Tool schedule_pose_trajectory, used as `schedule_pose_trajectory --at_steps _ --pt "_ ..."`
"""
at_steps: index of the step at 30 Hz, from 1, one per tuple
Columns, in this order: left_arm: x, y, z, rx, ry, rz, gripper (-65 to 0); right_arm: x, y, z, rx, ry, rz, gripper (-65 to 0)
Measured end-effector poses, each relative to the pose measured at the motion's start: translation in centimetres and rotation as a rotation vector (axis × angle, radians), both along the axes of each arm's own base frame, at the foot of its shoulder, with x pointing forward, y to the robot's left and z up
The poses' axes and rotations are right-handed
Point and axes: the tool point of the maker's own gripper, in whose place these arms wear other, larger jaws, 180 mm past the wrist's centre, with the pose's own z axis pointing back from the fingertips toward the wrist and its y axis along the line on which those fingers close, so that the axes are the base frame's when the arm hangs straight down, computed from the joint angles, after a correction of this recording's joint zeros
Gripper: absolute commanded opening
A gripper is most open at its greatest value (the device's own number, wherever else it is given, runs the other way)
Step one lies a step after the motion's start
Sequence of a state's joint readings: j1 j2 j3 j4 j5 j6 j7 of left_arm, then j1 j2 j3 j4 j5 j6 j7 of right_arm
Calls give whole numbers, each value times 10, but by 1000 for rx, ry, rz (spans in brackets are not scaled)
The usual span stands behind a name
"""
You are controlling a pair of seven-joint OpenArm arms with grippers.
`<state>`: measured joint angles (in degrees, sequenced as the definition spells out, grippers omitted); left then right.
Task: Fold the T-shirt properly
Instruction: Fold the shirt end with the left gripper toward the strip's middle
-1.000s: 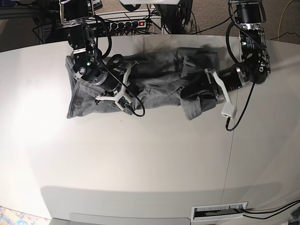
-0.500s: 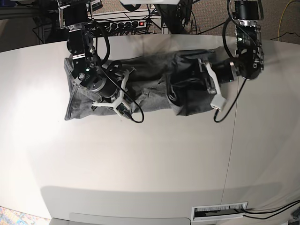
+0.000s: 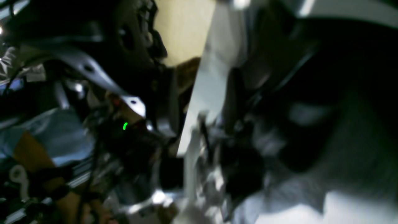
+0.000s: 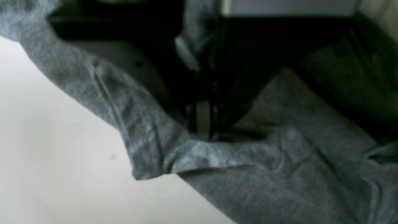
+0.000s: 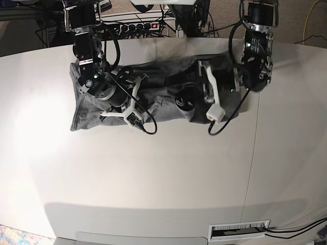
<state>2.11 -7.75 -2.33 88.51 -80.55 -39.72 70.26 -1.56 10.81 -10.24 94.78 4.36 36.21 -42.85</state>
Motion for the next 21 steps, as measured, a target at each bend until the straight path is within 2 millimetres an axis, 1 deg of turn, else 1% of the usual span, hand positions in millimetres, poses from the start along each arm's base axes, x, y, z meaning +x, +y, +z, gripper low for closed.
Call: schedule_pose_trajectory --at_steps 3,5,7,8,9,11,14,17,19,20,21 --pt "6 -3 5 52 -54 -28 -384 0 0 0 0 0 0 -650" --pt "10 3 11 120 -115 -55 -386 0 -1 -1 -12 -2 0 -650" --pt "21 18 19 175 -177 -37 -386 0 -3 -2 -26 -3 1 -650" --pt "23 28 20 202 -194 -29 -386 0 -4 -2 -27 -4 0 -650" --pt "24 38 18 230 -196 -23 -386 0 -4 -2 -28 -4 0 -650" --pt "18 59 4 302 -172 -29 -393 0 -4 -2 -29 -4 0 -650" --pt "4 80 -15 376 -125 -45 -466 1 -3 -1 -26 -5 1 -650" --pt "-10 87 -26 392 -82 -48 -568 4 -4 1 -28 -12 0 -650" --pt "-11 93 -38 442 -77 -15 -637 6 -4 2 -27 -17 0 -650" --pt "-8 97 -44 474 -83 10 -650 6 -3 3 -26 -17 0 -650" --pt "-4 100 -46 486 -96 42 -650 6 -3 3 -26 -17 0 -650"
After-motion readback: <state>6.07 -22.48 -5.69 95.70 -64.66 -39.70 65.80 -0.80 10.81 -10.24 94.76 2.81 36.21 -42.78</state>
